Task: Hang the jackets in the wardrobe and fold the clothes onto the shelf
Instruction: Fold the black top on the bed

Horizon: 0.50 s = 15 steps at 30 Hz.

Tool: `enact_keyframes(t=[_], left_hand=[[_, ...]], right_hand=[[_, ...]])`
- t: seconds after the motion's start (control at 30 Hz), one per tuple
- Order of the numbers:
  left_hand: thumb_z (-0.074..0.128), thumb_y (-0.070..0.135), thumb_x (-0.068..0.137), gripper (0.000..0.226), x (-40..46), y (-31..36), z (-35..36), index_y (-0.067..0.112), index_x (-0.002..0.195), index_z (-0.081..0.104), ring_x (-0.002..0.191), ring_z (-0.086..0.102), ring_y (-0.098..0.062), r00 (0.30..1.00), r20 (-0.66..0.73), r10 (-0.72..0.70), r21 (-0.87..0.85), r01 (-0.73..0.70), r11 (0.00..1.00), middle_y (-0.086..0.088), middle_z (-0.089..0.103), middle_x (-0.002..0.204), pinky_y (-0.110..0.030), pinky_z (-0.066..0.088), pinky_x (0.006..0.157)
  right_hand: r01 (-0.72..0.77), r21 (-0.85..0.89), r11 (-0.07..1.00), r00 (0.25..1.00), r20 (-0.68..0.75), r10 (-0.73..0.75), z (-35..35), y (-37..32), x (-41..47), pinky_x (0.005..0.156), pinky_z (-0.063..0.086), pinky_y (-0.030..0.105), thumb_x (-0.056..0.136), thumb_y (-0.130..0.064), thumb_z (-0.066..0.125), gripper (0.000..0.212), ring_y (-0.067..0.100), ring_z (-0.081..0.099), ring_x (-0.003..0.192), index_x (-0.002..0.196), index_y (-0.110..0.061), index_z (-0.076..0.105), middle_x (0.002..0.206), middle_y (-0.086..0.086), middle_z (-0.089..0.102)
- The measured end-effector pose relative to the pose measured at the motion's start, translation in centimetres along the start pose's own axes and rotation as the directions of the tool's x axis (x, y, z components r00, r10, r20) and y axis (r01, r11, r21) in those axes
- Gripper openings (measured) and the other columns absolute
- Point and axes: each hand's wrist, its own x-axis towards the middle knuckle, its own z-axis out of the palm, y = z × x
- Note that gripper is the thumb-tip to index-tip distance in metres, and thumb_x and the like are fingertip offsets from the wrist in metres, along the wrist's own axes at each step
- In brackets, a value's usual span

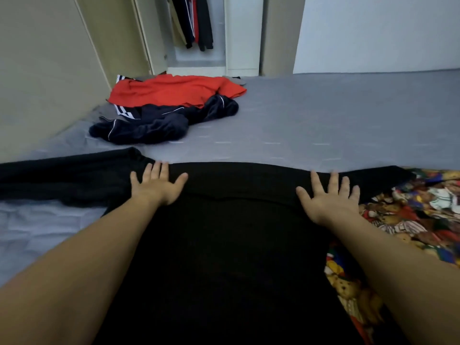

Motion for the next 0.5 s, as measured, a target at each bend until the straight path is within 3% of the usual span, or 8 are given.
enact_keyframes(t=[0.07, 0.17, 0.27, 0.33, 0.37, 0.43, 0.47, 0.5], left_hand=[[0.006, 0.077, 0.088, 0.088, -1.5, -0.6, -0.7, 0.022, 0.157, -0.005, 0.149, -0.015, -0.019, 0.997, 0.069, -0.021, -0.002, 0.022, 1.0, 0.002, -0.014, 0.163, -0.051, -0.01, 0.119], [0.011, 0.073, 0.092, 0.083, -3.8, -1.4, -1.9, 0.022, 0.157, -0.002, 0.15, -0.014, -0.021, 0.984, 0.151, 0.098, -0.041, -0.093, 0.995, 0.001, -0.012, 0.164, -0.048, -0.011, 0.119], [0.015, 0.069, 0.094, 0.074, -5.9, -7.5, -2.5, 0.029, 0.156, 0.013, 0.15, -0.002, -0.025, 0.994, -0.046, 0.103, -0.161, -0.109, 0.981, 0.002, 0.0, 0.164, -0.045, -0.004, 0.119], [0.03, 0.064, 0.094, 0.068, -7.0, -14.1, -2.4, 0.027, 0.151, 0.028, 0.144, 0.018, -0.032, 0.95, -0.255, -0.183, -0.5, 0.032, 0.865, -0.005, 0.018, 0.159, -0.045, 0.014, 0.116], [0.038, 0.059, 0.094, 0.067, -7.3, -17.9, -2.6, 0.021, 0.149, 0.032, 0.139, 0.025, -0.035, 0.876, -0.254, -0.41, -0.723, 0.109, 0.682, -0.011, 0.025, 0.155, -0.044, 0.021, 0.113], [0.051, 0.042, 0.091, 0.071, -7.0, -25.0, -3.2, 0.008, 0.149, 0.028, 0.134, 0.037, -0.037, 0.695, 0.035, -0.718, -0.98, 0.163, 0.11, -0.018, 0.034, 0.15, -0.043, 0.033, 0.111], [0.055, 0.033, 0.088, 0.073, -6.6, -28.0, -3.4, 0.005, 0.148, 0.025, 0.127, 0.048, -0.037, 0.653, 0.193, -0.732, -0.98, 0.095, -0.174, -0.019, 0.043, 0.145, -0.045, 0.043, 0.105], [0.058, 0.025, 0.086, 0.073, -5.8, -30.2, -3.3, 0.005, 0.148, 0.024, 0.114, 0.058, -0.037, 0.661, 0.28, -0.696, -0.927, -0.003, -0.376, -0.019, 0.053, 0.133, -0.045, 0.053, 0.093]], right_hand=[[-0.035, 0.019, 0.999, 0.999, 0.023, 0.035, -0.6, -3.4, -1.7, 0.117, -0.008, 0.051, 0.097, -0.056, 0.011, 0.069, 0.036, -0.012, 0.147, 0.154, -0.023, -0.008, 0.16, 0.017, -0.015], [0.212, 0.137, 0.968, 0.977, -0.02, -0.211, -0.3, -9.7, -4.9, 0.119, -0.005, 0.048, 0.1, -0.05, 0.013, 0.065, 0.026, -0.006, 0.149, 0.155, -0.018, 0.001, 0.162, 0.007, -0.006], [0.369, 0.226, 0.902, 0.927, -0.024, -0.373, -0.5, -15.8, -6.7, 0.117, -0.006, 0.049, 0.099, -0.056, 0.011, 0.062, 0.023, -0.004, 0.149, 0.155, -0.029, 0.006, 0.163, -0.001, 0.0], [0.368, 0.255, 0.894, 0.923, 0.019, -0.385, -1.0, -20.8, -7.1, 0.117, -0.005, 0.05, 0.099, -0.055, 0.011, 0.062, 0.023, -0.002, 0.149, 0.155, -0.028, 0.01, 0.163, -0.003, 0.004], [0.372, 0.266, 0.889, 0.918, 0.039, -0.395, -1.2, -23.4, -7.3, 0.118, -0.005, 0.05, 0.099, -0.054, 0.011, 0.062, 0.023, 0.0, 0.149, 0.155, -0.026, 0.01, 0.163, -0.003, 0.006], [0.407, 0.302, 0.862, 0.892, 0.069, -0.446, -1.4, -28.8, -7.4, 0.118, -0.003, 0.049, 0.1, -0.053, 0.013, 0.062, 0.022, 0.002, 0.149, 0.155, -0.025, 0.01, 0.163, -0.004, 0.006], [0.432, 0.324, 0.842, 0.874, 0.08, -0.48, -1.3, -31.3, -7.5, 0.119, -0.002, 0.047, 0.1, -0.053, 0.014, 0.062, 0.022, 0.003, 0.149, 0.155, -0.025, 0.009, 0.163, -0.004, 0.007], [0.456, 0.349, 0.819, 0.854, 0.089, -0.513, -1.2, -33.6, -7.5, 0.119, 0.0, 0.046, 0.1, -0.054, 0.017, 0.062, 0.022, 0.005, 0.149, 0.155, -0.025, 0.009, 0.162, -0.004, 0.009]])
